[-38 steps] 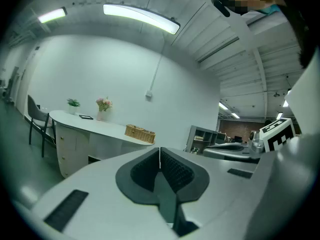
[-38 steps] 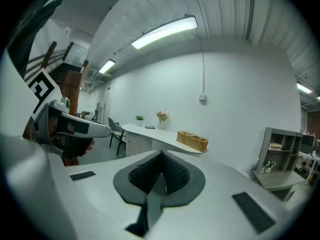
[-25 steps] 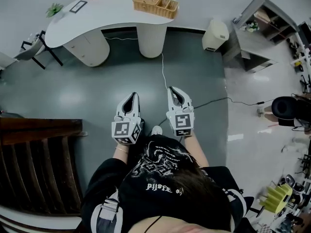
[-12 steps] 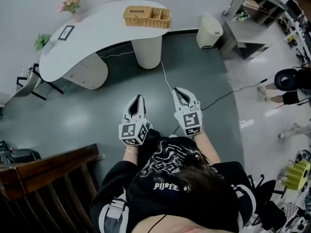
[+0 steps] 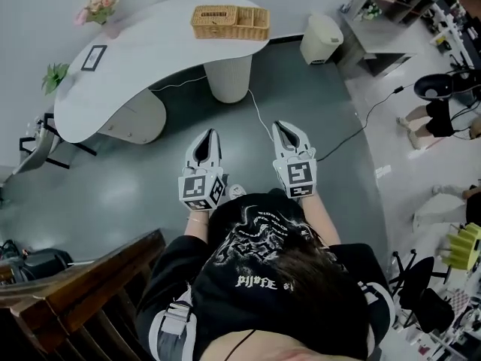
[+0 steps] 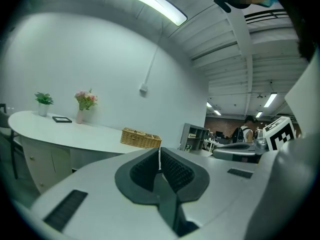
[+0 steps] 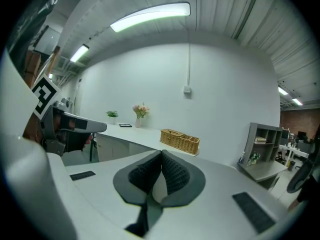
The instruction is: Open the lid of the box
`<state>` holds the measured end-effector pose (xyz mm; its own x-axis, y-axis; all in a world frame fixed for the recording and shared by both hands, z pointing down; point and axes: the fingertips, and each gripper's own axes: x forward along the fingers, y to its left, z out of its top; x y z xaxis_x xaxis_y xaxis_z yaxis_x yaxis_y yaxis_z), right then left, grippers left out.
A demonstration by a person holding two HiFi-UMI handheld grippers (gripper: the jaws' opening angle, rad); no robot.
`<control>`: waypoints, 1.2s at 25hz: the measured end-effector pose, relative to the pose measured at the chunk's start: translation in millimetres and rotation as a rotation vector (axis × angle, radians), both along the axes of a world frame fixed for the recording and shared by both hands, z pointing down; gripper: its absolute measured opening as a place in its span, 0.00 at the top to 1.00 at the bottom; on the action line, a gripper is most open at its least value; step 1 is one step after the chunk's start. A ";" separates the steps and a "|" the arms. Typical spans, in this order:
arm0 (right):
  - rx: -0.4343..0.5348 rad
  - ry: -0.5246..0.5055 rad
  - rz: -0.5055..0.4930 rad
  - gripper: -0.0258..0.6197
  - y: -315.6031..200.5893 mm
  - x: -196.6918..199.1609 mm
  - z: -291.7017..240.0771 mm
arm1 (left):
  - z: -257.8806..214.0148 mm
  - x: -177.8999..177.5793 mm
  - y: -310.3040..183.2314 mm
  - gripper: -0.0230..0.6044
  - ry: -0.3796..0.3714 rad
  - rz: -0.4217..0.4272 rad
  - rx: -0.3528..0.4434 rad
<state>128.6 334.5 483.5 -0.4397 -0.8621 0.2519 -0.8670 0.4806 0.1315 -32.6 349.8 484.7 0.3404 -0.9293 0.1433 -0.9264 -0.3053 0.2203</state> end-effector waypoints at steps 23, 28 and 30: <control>-0.073 -0.035 -0.131 0.92 -69.9 -51.7 31.0 | 29.3 -23.4 -49.2 0.92 -0.048 -0.064 -0.076; -0.081 -0.031 -0.180 0.92 -124.7 -43.4 30.5 | 21.7 -15.9 -98.1 0.92 -0.048 -0.093 -0.074; -0.083 -0.044 -0.207 0.92 -149.7 -43.9 27.3 | 18.6 -14.5 -121.6 0.92 -0.047 -0.114 -0.068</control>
